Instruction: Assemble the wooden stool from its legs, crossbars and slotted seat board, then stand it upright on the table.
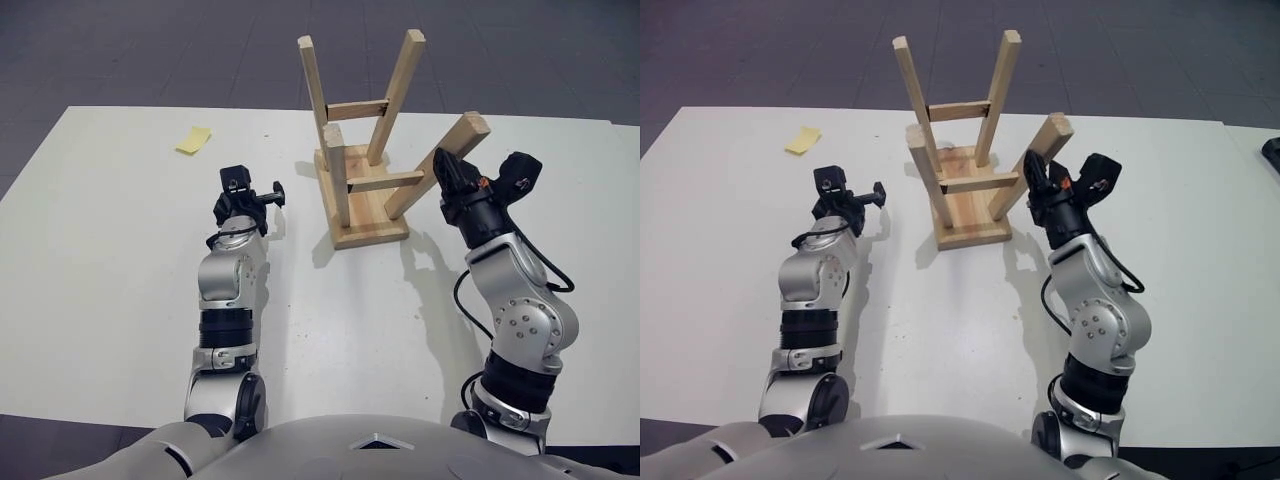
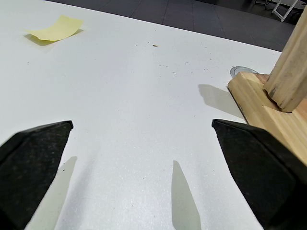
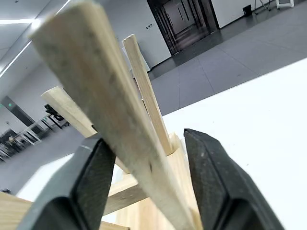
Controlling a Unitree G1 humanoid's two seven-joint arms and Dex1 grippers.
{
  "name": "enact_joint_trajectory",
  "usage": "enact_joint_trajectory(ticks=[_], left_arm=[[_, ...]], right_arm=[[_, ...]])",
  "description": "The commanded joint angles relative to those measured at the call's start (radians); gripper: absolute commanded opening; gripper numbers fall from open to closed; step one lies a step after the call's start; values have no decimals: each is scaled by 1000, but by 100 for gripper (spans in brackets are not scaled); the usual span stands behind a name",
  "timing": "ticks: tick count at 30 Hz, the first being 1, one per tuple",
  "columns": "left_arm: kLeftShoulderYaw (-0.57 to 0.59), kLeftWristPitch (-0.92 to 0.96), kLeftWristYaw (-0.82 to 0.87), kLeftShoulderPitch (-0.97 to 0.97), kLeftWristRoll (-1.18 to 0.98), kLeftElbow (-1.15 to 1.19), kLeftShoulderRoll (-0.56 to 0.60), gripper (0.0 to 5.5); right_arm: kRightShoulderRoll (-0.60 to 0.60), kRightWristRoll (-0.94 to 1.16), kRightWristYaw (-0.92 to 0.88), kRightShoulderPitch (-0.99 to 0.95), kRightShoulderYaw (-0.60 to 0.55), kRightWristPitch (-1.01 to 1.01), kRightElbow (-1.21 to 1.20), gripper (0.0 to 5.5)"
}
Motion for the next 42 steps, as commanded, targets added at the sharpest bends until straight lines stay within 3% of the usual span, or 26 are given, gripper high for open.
enact_joint_trajectory(ticks=[1, 5, 10, 15, 21, 22, 29, 33, 38, 42], left_arm=[[-7, 9, -2, -14, 7, 8, 7, 540], [-12, 10, -5, -15, 9, 8, 7, 540], [-14, 11, -6, -15, 10, 11, 8, 540], [-18, 20, -4, -14, 10, -1, 6, 540], [-20, 36, -11, -15, 7, -14, 12, 540], [-21, 38, -12, -15, 7, -16, 12, 540], [-25, 57, -8, 1, -1, -49, -5, 540], [-25, 53, -6, 8, -1, -58, -11, 540], [-33, 37, -9, 5, 8, -59, -5, 540], [-67, -26, -21, -4, 40, -46, 18, 540]], right_arm=[[73, 175, -129, -29, -105, 20, 74, 172], [116, 331, -237, -42, -177, -6, 156, 156], [77, 340, -238, -34, -141, -20, 168, 115], [171, 578, -433, -1, -259, -110, 308, 104], [169, 707, -581, 70, -230, -164, 339, 105], [159, 721, -597, 80, -217, -162, 333, 142], [64, 823, -685, 126, -188, -184, 272, 258], [-96, 823, -585, 184, -78, -19, 184, 320], [-371, 539, -321, 167, 176, 162, -8, 400], [-433, 260, -124, 118, 358, 103, -46, 469]])
